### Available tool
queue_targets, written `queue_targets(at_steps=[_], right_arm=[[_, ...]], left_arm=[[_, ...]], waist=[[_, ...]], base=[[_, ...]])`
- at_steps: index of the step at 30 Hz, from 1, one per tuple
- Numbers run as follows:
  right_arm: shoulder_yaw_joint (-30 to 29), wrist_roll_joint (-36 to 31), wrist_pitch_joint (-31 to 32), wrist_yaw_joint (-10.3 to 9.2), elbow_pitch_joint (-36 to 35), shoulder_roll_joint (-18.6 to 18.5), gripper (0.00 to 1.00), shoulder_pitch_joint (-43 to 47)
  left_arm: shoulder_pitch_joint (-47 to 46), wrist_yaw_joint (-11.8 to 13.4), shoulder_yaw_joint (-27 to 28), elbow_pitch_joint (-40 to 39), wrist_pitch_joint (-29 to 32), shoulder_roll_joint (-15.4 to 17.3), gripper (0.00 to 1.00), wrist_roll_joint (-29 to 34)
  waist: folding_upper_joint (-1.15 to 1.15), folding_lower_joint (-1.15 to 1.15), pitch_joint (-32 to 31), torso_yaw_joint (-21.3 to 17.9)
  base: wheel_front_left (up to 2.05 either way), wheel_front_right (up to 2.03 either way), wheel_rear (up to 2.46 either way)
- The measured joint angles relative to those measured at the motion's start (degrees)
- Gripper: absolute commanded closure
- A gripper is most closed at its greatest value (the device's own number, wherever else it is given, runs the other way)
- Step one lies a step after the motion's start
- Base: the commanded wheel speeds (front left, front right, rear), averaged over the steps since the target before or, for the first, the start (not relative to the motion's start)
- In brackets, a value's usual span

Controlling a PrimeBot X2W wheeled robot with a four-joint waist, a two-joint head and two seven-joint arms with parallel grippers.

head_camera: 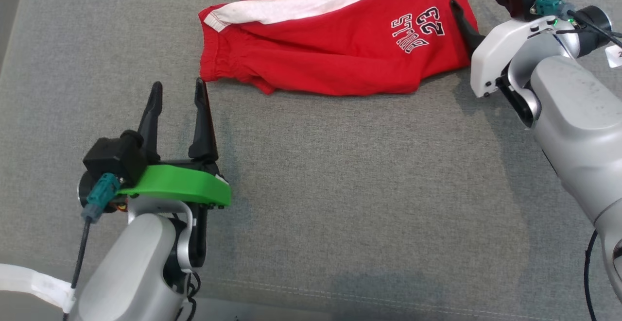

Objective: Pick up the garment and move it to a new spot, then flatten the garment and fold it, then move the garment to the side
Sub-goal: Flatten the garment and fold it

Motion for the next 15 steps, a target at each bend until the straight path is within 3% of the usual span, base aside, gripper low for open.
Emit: queue_targets(at_steps=[8, 15], right_arm=[[-0.47, 4.64, 5.63, -0.01, 3.75, -3.0, 0.0, -2.64], [2.33, 11.52, 12.8, -0.05, 0.55, -5.45, 0.0, -3.05]], left_arm=[[4.57, -3.47, 2.87, 0.64, -0.18, -6.26, 0.0, 1.53], [6.41, -6.92, 6.62, 2.94, -0.23, -10.32, 0.0, 5.16]], waist=[[0.0, 0.0, 1.87, 4.05], [0.0, 0.0, 2.89, 8.49]], base=[[0.0, 0.0, 0.0], [0.0, 0.0, 0.0]])
